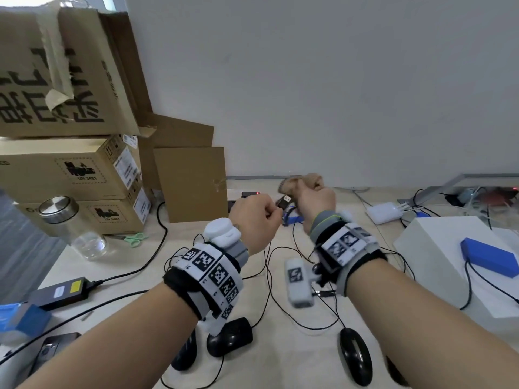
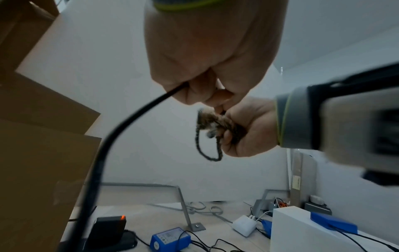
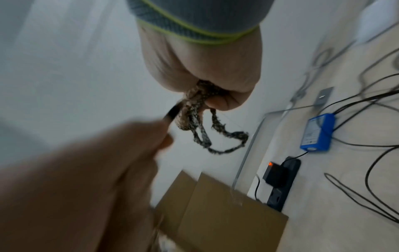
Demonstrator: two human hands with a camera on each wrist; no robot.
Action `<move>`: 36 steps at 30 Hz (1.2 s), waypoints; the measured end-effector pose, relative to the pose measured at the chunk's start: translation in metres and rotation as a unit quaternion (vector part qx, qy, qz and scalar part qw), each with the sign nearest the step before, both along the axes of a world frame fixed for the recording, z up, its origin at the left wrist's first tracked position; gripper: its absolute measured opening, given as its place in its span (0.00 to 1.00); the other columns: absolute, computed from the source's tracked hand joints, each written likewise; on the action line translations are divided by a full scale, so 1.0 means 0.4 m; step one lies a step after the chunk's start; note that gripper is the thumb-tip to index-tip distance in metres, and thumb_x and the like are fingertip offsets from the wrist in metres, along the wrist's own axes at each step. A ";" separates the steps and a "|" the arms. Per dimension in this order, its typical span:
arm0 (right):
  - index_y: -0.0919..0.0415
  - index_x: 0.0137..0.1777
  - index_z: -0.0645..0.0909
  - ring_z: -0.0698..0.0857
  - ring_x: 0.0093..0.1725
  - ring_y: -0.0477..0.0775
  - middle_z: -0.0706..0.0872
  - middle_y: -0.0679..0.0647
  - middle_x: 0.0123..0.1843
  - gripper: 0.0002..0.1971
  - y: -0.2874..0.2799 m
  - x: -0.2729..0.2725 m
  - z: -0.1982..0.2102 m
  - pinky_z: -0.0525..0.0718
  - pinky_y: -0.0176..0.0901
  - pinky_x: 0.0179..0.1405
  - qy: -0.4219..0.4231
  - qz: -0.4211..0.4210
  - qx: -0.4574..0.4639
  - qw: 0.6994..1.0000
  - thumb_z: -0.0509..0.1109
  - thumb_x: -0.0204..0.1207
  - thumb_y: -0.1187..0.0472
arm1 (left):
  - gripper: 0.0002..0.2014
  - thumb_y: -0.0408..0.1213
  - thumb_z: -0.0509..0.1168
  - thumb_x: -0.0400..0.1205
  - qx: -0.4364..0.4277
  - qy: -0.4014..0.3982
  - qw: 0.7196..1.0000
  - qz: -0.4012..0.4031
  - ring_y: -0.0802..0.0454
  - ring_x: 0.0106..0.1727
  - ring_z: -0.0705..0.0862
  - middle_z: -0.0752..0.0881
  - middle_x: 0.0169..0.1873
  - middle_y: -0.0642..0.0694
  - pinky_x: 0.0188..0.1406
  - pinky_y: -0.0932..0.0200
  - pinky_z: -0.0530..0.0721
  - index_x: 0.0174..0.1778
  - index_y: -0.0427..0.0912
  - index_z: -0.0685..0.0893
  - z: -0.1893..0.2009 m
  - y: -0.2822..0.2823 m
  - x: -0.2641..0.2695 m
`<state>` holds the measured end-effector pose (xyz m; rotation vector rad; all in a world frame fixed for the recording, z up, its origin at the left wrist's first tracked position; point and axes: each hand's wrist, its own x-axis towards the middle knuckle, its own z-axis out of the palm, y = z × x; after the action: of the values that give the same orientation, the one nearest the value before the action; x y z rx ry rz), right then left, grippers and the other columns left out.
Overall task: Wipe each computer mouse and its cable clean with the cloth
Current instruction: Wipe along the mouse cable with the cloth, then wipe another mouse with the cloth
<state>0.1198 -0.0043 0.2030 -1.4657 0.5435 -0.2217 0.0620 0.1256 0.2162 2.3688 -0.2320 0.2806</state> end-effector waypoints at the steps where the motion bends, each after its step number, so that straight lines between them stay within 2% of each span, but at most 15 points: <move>1: 0.58 0.40 0.79 0.81 0.32 0.56 0.86 0.59 0.42 0.09 -0.029 0.011 0.003 0.78 0.41 0.23 0.009 -0.020 0.039 0.999 0.74 0.75 0.55 | 0.12 0.40 0.67 0.81 -0.020 -0.001 1.000 0.003 0.57 0.25 0.73 0.75 0.20 0.56 0.26 0.62 0.69 0.32 0.43 0.83 -0.004 0.006 -0.003; 4: 0.57 0.40 0.77 0.83 0.37 0.55 0.85 0.56 0.41 0.10 -0.064 0.014 0.007 0.81 0.44 0.27 -0.005 -0.017 0.150 0.989 0.72 0.80 0.55 | 0.14 0.38 0.67 0.82 -0.217 0.077 0.969 0.085 0.58 0.20 0.66 0.72 0.17 0.56 0.22 0.62 0.62 0.29 0.42 0.84 -0.032 0.043 0.016; 7: 0.58 0.39 0.77 0.84 0.41 0.56 0.84 0.56 0.41 0.13 -0.025 -0.025 0.011 0.86 0.50 0.37 -0.015 0.058 0.212 0.975 0.65 0.84 0.54 | 0.11 0.34 0.62 0.86 -0.483 0.206 0.845 0.098 0.57 0.19 0.64 0.73 0.24 0.48 0.18 0.64 0.59 0.41 0.37 0.85 -0.037 0.063 0.030; 9: 0.58 0.41 0.78 0.85 0.42 0.56 0.85 0.56 0.43 0.13 0.011 -0.051 0.000 0.87 0.51 0.43 -0.017 0.106 0.242 0.964 0.63 0.85 0.54 | 0.10 0.34 0.60 0.88 -0.535 0.239 0.807 0.075 0.59 0.18 0.62 0.72 0.24 0.48 0.16 0.66 0.57 0.43 0.36 0.83 -0.033 0.063 0.027; 12: 0.59 0.38 0.78 0.85 0.39 0.57 0.84 0.55 0.35 0.14 0.082 -0.085 -0.005 0.86 0.51 0.45 -0.025 0.176 0.250 0.952 0.63 0.85 0.55 | 0.12 0.35 0.60 0.88 -0.533 0.268 0.802 0.037 0.60 0.17 0.61 0.71 0.22 0.49 0.15 0.67 0.56 0.38 0.37 0.80 -0.040 0.065 0.023; 14: 0.61 0.36 0.80 0.81 0.32 0.56 0.81 0.55 0.30 0.13 0.123 -0.097 -0.006 0.84 0.49 0.40 -0.029 0.183 0.203 0.962 0.66 0.84 0.60 | 0.14 0.34 0.63 0.86 -0.511 0.289 0.809 0.025 0.59 0.17 0.61 0.70 0.20 0.49 0.14 0.67 0.55 0.33 0.40 0.75 -0.052 0.066 0.026; 16: 0.63 0.42 0.82 0.84 0.36 0.55 0.85 0.58 0.36 0.06 0.150 -0.095 -0.007 0.86 0.45 0.39 -0.021 0.152 0.138 0.978 0.69 0.81 0.64 | 0.16 0.32 0.63 0.85 -0.482 0.292 0.826 0.026 0.58 0.17 0.59 0.68 0.19 0.49 0.14 0.66 0.54 0.30 0.42 0.70 -0.067 0.069 0.027; 19: 0.62 0.42 0.84 0.87 0.41 0.57 0.87 0.59 0.40 0.06 0.156 -0.076 -0.017 0.89 0.48 0.41 0.006 0.128 0.106 0.986 0.72 0.79 0.62 | 0.17 0.34 0.64 0.85 -0.412 0.277 0.868 0.023 0.57 0.18 0.59 0.67 0.22 0.48 0.16 0.66 0.55 0.29 0.42 0.71 -0.076 0.081 0.026; 22: 0.56 0.39 0.83 0.89 0.45 0.59 0.89 0.57 0.42 0.09 0.106 -0.037 -0.051 0.89 0.56 0.49 0.021 0.039 0.077 0.996 0.78 0.73 0.53 | 0.13 0.41 0.67 0.83 -0.197 0.212 0.957 0.000 0.57 0.19 0.66 0.75 0.23 0.50 0.19 0.65 0.63 0.35 0.39 0.85 -0.086 0.107 0.018; 24: 0.54 0.39 0.83 0.90 0.48 0.59 0.90 0.56 0.46 0.19 0.064 -0.023 -0.085 0.89 0.62 0.53 0.030 0.000 0.037 0.999 0.80 0.59 0.41 | 0.11 0.44 0.66 0.83 -0.051 0.180 0.982 -0.016 0.57 0.24 0.71 0.76 0.24 0.54 0.21 0.63 0.65 0.39 0.43 0.86 -0.129 0.133 -0.005; 25: 0.55 0.40 0.83 0.90 0.48 0.59 0.91 0.56 0.47 0.19 0.050 -0.023 -0.101 0.89 0.62 0.53 0.031 -0.001 0.015 0.999 0.79 0.59 0.41 | 0.11 0.46 0.65 0.84 -0.003 0.188 0.982 -0.023 0.55 0.28 0.74 0.77 0.25 0.55 0.24 0.62 0.67 0.40 0.45 0.84 -0.163 0.151 -0.014; 27: 0.58 0.39 0.83 0.89 0.46 0.58 0.90 0.57 0.45 0.09 0.059 -0.057 -0.128 0.90 0.59 0.50 0.017 0.027 -0.019 0.999 0.77 0.71 0.53 | 0.11 0.51 0.64 0.83 0.047 0.244 0.968 -0.043 0.49 0.37 0.80 0.80 0.32 0.53 0.33 0.57 0.75 0.42 0.49 0.77 -0.262 0.194 -0.044; 29: 0.64 0.38 0.82 0.86 0.40 0.57 0.87 0.57 0.39 0.07 0.072 -0.093 -0.178 0.90 0.52 0.44 0.008 0.066 -0.076 0.995 0.76 0.73 0.62 | 0.18 0.59 0.68 0.77 0.095 0.316 0.941 -0.073 0.47 0.43 0.82 0.83 0.40 0.50 0.44 0.53 0.81 0.44 0.51 0.71 -0.365 0.230 -0.083; 33: 0.53 0.29 0.74 0.87 0.38 0.58 0.86 0.52 0.33 0.17 0.089 -0.163 -0.295 0.89 0.55 0.48 0.074 0.094 -0.163 0.979 0.80 0.58 0.48 | 0.37 0.77 0.66 0.55 0.241 0.333 0.903 -0.127 0.50 0.50 0.77 0.77 0.50 0.53 0.52 0.47 0.81 0.49 0.55 0.67 -0.517 0.241 -0.159; 36: 0.52 0.26 0.70 0.78 0.31 0.52 0.78 0.45 0.28 0.18 0.081 -0.214 -0.347 0.85 0.48 0.38 0.114 0.092 -0.194 0.970 0.81 0.58 0.54 | 0.38 0.70 0.70 0.64 0.294 0.299 0.893 -0.165 0.47 0.58 0.74 0.72 0.58 0.51 0.56 0.49 0.78 0.60 0.49 0.68 -0.557 0.217 -0.188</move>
<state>0.0342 0.0280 0.0641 -1.9279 0.5650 -0.0102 -0.0131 0.2124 -0.0065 2.7995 -0.4599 -0.7830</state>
